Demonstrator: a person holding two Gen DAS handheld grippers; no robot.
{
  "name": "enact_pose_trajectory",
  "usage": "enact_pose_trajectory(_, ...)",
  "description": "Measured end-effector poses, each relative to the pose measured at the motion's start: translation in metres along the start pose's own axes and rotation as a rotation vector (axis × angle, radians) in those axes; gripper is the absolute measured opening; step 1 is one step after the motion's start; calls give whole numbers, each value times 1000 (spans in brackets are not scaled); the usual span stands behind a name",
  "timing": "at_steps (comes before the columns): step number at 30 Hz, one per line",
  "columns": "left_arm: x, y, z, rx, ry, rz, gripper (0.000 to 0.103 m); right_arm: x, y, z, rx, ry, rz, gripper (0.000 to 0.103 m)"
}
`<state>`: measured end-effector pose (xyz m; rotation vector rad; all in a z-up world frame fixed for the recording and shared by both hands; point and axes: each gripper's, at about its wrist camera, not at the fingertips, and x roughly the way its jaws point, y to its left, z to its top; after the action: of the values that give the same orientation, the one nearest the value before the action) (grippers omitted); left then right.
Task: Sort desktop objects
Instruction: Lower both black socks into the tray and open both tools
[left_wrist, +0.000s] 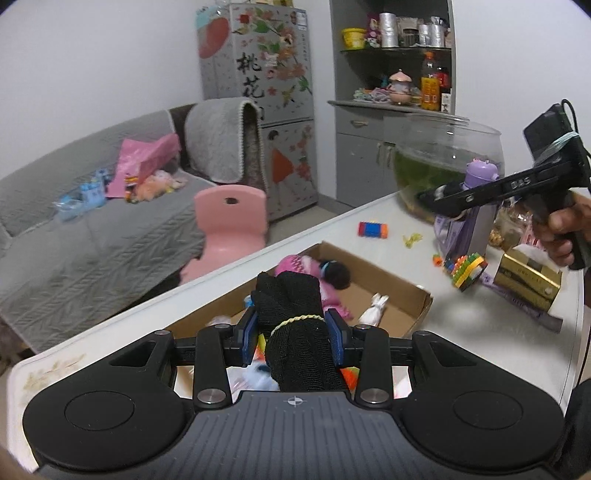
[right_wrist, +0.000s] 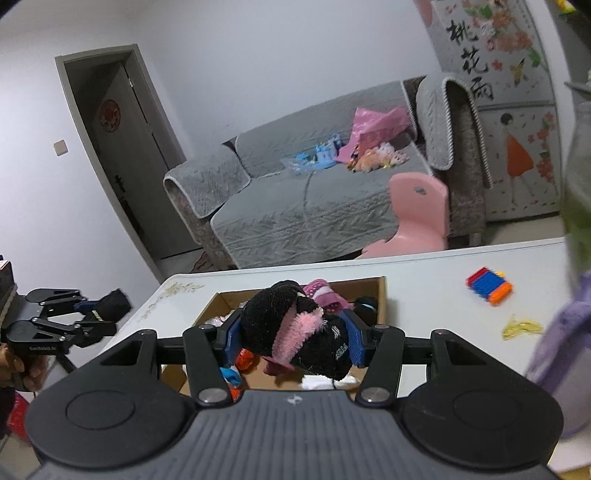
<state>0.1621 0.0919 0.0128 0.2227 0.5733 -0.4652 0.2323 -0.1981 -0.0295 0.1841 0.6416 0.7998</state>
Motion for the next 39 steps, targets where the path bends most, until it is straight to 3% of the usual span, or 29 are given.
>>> enact_pose_trajectory(6,49,-6,5,-19,45,-58,45,27,-7,5,25,48,36,50)
enact_pose_trajectory(15,103,-4,-7,-49,130,-102,45,67,-16,3,38,130,7,50)
enact_pose_trajectory(39,153,-10,-43,-67,189,-93,45,129,-26,-19,-30,273,-140,51)
